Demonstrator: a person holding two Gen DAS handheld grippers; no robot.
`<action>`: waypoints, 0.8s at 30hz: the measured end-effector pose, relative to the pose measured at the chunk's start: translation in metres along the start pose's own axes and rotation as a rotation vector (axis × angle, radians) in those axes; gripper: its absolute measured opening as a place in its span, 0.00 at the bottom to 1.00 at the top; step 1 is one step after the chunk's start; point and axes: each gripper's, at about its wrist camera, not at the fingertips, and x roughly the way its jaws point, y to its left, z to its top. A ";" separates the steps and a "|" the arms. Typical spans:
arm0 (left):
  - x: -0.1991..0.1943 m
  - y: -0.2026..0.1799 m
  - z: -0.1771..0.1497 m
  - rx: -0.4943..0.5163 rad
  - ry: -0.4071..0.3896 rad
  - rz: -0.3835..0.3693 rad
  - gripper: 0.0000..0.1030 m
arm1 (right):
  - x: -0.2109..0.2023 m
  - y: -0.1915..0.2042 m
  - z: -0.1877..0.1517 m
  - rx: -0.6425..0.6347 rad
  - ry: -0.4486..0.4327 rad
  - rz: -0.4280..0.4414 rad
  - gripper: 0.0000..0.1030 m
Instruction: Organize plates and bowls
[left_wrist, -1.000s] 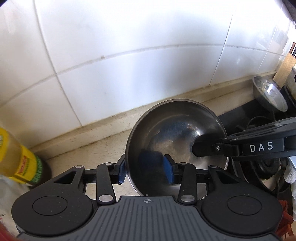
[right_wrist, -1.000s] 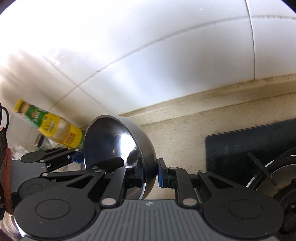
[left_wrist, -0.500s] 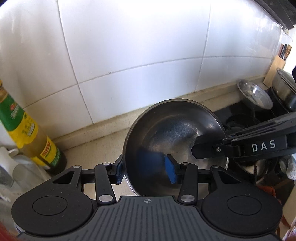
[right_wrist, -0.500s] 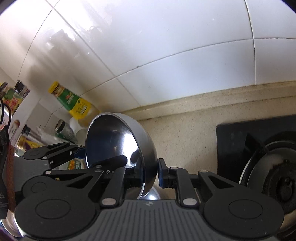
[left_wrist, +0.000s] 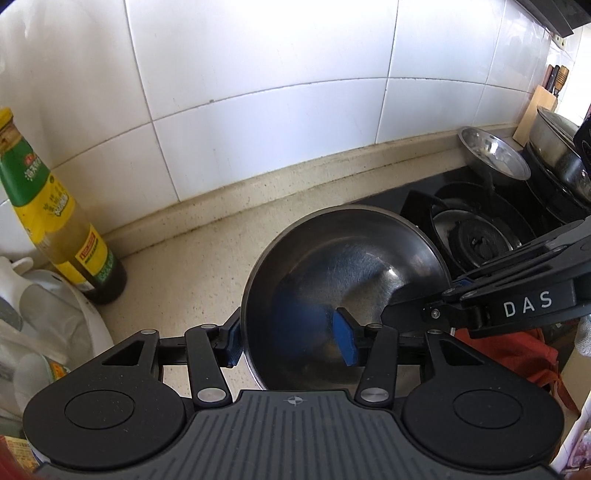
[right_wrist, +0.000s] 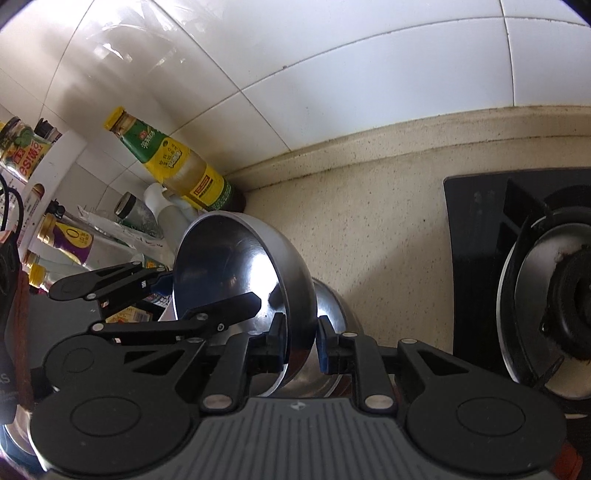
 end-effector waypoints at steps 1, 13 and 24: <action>-0.001 -0.001 -0.002 0.003 0.000 -0.001 0.56 | 0.001 0.000 -0.002 0.001 0.004 0.000 0.18; 0.011 -0.001 -0.019 0.033 0.032 0.003 0.63 | -0.001 0.011 -0.013 -0.098 -0.041 -0.142 0.26; -0.004 0.008 -0.029 0.033 -0.023 0.010 0.74 | 0.002 0.005 -0.012 -0.087 -0.050 -0.151 0.30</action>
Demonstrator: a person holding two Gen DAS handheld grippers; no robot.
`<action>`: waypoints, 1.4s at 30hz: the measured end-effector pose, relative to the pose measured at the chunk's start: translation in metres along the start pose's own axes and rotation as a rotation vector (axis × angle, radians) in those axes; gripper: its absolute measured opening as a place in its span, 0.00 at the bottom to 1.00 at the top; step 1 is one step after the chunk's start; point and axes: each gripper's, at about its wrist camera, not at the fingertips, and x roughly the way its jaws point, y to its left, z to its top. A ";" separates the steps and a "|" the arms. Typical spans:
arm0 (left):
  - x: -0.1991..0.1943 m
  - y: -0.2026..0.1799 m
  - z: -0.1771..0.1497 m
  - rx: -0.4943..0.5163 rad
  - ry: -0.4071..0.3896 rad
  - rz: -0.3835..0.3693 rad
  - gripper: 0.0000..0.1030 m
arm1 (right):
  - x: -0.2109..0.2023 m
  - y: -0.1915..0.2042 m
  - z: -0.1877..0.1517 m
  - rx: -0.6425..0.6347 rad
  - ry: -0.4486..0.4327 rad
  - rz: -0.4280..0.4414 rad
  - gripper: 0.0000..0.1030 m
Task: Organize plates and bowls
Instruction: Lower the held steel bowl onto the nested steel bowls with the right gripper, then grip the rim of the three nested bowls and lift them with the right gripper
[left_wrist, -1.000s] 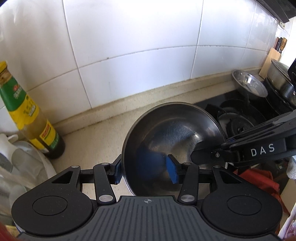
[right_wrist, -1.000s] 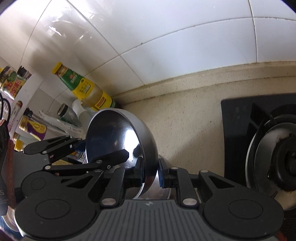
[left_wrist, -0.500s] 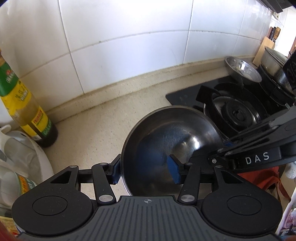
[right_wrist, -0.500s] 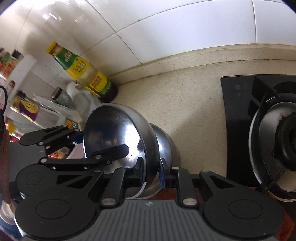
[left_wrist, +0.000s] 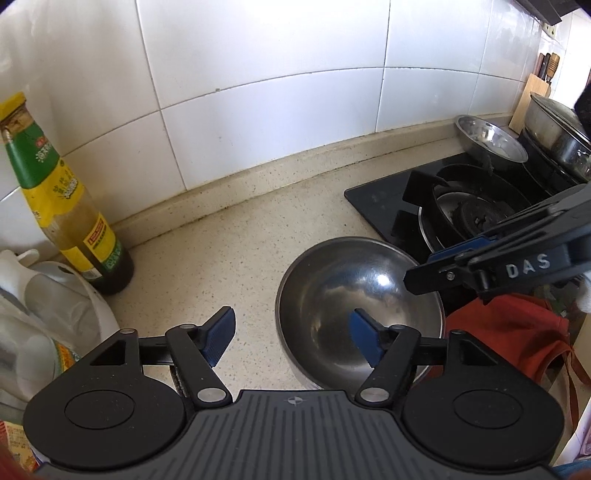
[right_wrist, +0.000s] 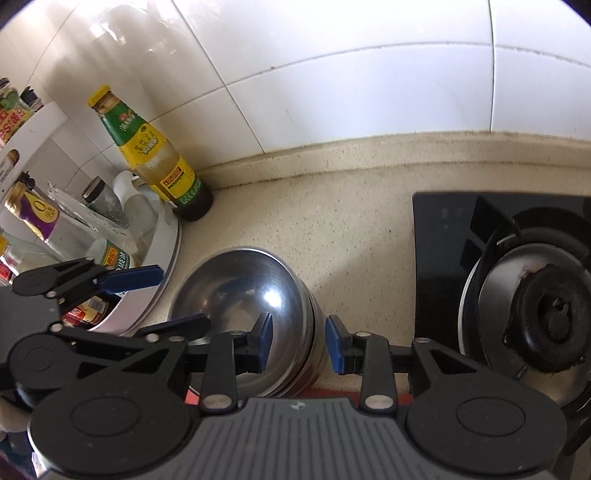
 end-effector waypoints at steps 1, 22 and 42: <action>-0.001 0.000 -0.002 0.001 -0.001 0.000 0.75 | 0.001 0.000 0.000 0.002 0.003 0.001 0.30; -0.019 0.002 -0.040 0.010 0.005 -0.014 0.83 | 0.011 0.013 -0.005 0.020 0.019 -0.001 0.41; 0.017 -0.004 -0.061 0.036 0.088 -0.110 0.87 | 0.029 0.003 -0.015 0.097 0.072 0.005 0.48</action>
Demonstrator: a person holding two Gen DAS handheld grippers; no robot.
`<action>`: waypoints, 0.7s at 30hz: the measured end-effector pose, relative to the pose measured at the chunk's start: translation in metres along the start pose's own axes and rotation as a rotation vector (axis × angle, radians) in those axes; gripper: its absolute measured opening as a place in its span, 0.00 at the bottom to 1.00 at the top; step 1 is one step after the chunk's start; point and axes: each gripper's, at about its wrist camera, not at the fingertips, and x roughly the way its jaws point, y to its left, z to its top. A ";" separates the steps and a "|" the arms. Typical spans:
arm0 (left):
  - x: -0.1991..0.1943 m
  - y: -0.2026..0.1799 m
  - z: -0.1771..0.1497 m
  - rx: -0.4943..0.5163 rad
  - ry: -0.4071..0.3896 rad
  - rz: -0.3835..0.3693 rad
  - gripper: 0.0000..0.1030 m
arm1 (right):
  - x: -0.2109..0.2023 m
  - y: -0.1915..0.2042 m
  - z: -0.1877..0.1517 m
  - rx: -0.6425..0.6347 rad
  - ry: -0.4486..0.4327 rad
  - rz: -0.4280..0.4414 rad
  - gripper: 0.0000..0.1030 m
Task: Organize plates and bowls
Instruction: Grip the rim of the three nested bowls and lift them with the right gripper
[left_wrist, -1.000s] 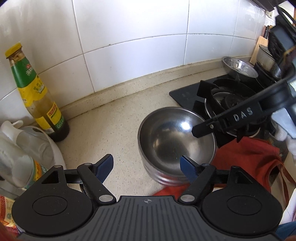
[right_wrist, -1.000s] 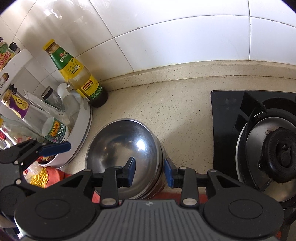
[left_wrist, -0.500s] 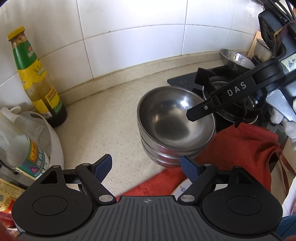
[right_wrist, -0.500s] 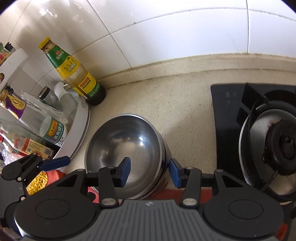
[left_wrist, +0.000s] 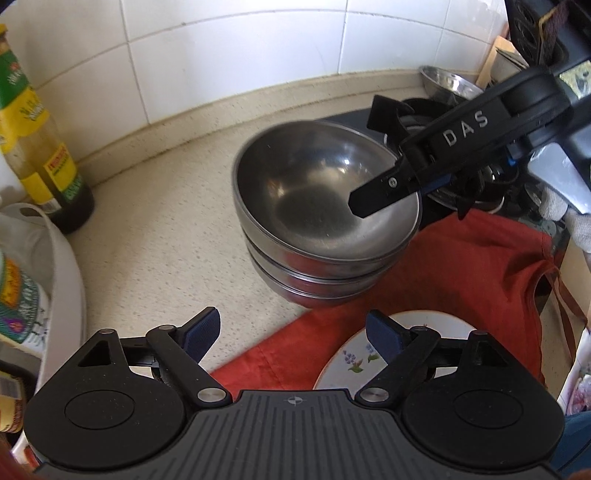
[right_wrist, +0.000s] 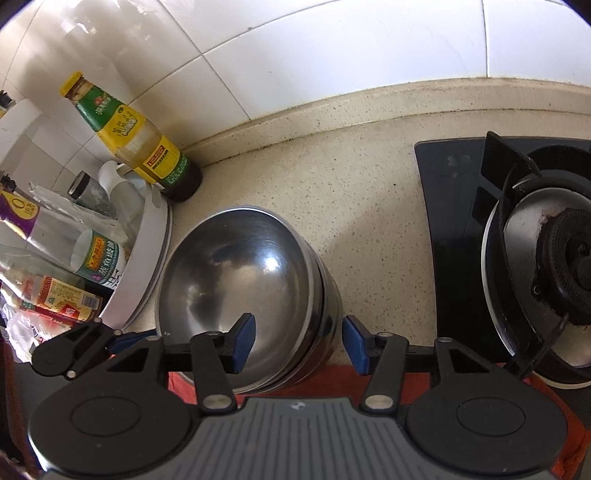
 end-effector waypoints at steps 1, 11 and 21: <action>0.003 0.000 0.000 0.002 0.005 -0.007 0.87 | 0.001 -0.001 0.001 0.005 0.002 0.000 0.48; 0.034 0.003 0.003 0.010 0.065 -0.084 0.90 | 0.017 -0.014 0.004 0.056 0.039 0.021 0.50; 0.056 0.019 0.014 0.000 0.041 -0.127 0.94 | 0.040 -0.020 0.017 0.106 0.047 0.091 0.60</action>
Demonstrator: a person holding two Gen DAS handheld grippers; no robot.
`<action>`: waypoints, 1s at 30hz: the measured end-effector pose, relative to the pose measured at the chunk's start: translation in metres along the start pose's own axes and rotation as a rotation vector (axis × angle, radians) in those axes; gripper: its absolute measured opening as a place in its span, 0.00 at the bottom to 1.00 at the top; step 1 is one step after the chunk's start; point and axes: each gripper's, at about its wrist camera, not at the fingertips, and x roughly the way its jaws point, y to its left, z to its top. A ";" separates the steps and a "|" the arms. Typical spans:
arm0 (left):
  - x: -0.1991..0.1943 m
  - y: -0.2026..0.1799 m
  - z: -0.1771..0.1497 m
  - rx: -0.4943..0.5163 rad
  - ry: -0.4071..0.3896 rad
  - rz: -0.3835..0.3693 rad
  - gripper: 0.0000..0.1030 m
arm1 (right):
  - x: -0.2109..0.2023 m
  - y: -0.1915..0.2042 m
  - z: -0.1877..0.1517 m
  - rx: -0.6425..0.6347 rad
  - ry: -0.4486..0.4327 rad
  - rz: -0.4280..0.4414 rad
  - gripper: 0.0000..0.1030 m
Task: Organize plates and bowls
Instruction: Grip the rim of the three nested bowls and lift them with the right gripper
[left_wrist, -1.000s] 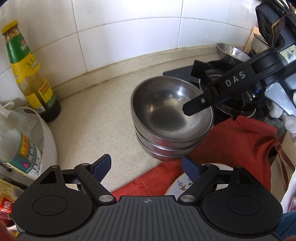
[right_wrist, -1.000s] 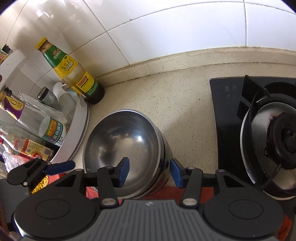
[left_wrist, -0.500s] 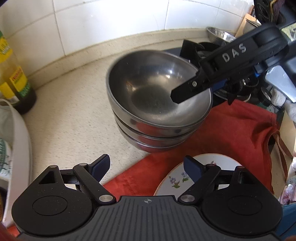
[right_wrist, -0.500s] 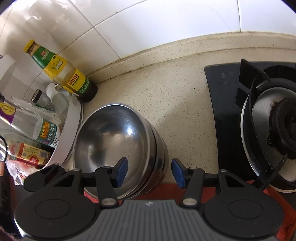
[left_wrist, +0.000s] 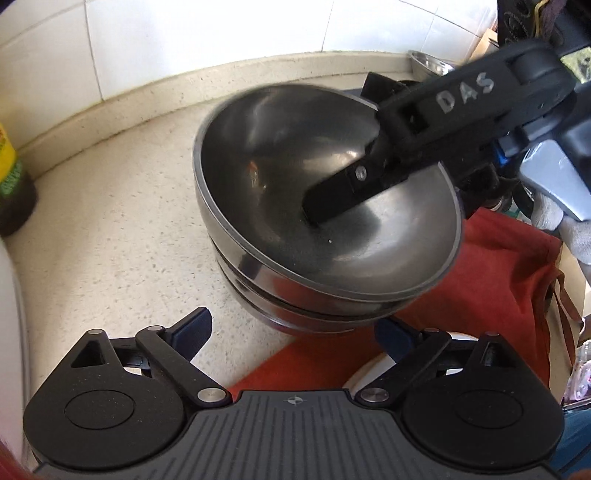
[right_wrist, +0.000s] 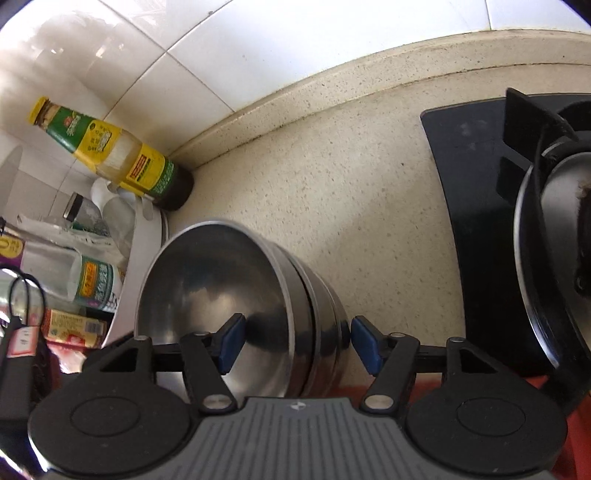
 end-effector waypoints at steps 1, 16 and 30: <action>0.003 0.001 0.001 0.005 0.003 -0.005 0.94 | 0.001 0.000 0.003 0.004 -0.003 0.005 0.60; 0.037 0.009 0.028 0.118 -0.140 0.053 0.99 | 0.027 -0.009 0.039 0.045 0.003 0.108 0.73; 0.040 0.024 0.025 0.091 -0.195 0.088 0.98 | 0.037 -0.003 0.040 0.008 -0.005 0.133 0.73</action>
